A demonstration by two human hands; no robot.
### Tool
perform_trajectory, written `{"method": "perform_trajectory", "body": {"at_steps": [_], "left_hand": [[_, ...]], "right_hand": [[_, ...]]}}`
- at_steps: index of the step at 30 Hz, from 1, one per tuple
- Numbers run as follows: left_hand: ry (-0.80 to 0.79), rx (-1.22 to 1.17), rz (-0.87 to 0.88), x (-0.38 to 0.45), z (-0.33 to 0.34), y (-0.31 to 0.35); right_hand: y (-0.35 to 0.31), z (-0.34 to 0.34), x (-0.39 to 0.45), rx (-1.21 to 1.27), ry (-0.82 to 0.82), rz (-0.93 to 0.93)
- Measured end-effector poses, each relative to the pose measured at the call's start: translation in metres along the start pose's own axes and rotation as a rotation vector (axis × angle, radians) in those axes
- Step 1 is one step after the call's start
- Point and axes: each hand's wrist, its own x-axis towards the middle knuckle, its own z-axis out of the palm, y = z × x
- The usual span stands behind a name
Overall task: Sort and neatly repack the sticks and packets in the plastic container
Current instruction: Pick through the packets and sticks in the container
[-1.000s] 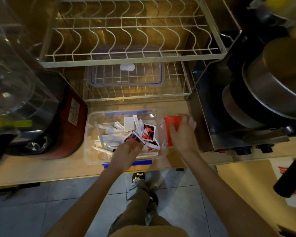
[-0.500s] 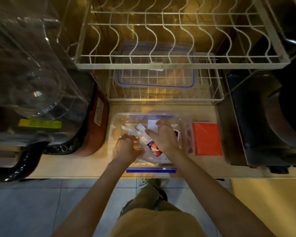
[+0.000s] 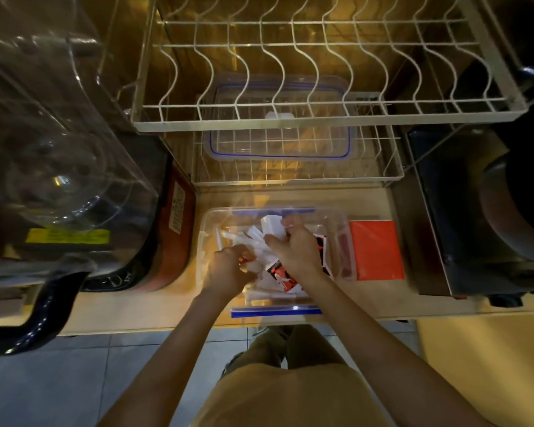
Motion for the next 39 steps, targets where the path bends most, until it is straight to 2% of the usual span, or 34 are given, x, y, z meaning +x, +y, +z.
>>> {"method": "perform_trajectory", "body": {"at_steps": [3, 7, 10, 14, 17, 20, 24, 28, 31, 35, 39], "left_hand": [[0.031, -0.094, 0.029, 0.004, -0.008, 0.007], [0.024, -0.397, 0.057, 0.009, -0.023, 0.033], [-0.002, -0.504, 0.062, 0.013, -0.025, 0.061], [-0.107, -0.587, 0.136, 0.019, -0.008, 0.107], [-0.156, -0.487, 0.241, 0.027, 0.012, 0.135], [-0.222, -0.277, 0.383, 0.028, 0.030, 0.156], [-0.273, -0.058, 0.484, 0.025, 0.048, 0.167], [-0.210, 0.105, 0.509, 0.027, 0.060, 0.169], [-0.201, 0.100, 0.493, 0.031, 0.067, 0.168], [-0.123, 0.235, 0.613, 0.035, 0.074, 0.167], [-0.089, 0.216, 0.647, 0.036, 0.077, 0.163]], "right_hand": [[-0.009, -0.016, -0.009, 0.328, 0.005, 0.072], [-0.012, -0.051, -0.024, 0.562, 0.072, 0.142], [-0.002, -0.078, -0.040, 0.739, 0.193, 0.176], [0.017, -0.106, -0.058, 0.838, 0.400, 0.217], [0.041, -0.113, -0.060, 0.784, 0.522, 0.268], [0.066, -0.119, -0.053, 0.596, 0.577, 0.273], [0.085, -0.132, -0.035, 0.282, 0.491, 0.184], [0.093, -0.136, -0.018, 0.092, 0.391, 0.070], [0.093, -0.137, -0.010, 0.053, 0.345, 0.060], [0.089, -0.140, -0.005, 0.048, 0.300, 0.058], [0.085, -0.141, -0.004, 0.084, 0.287, 0.093]]}}
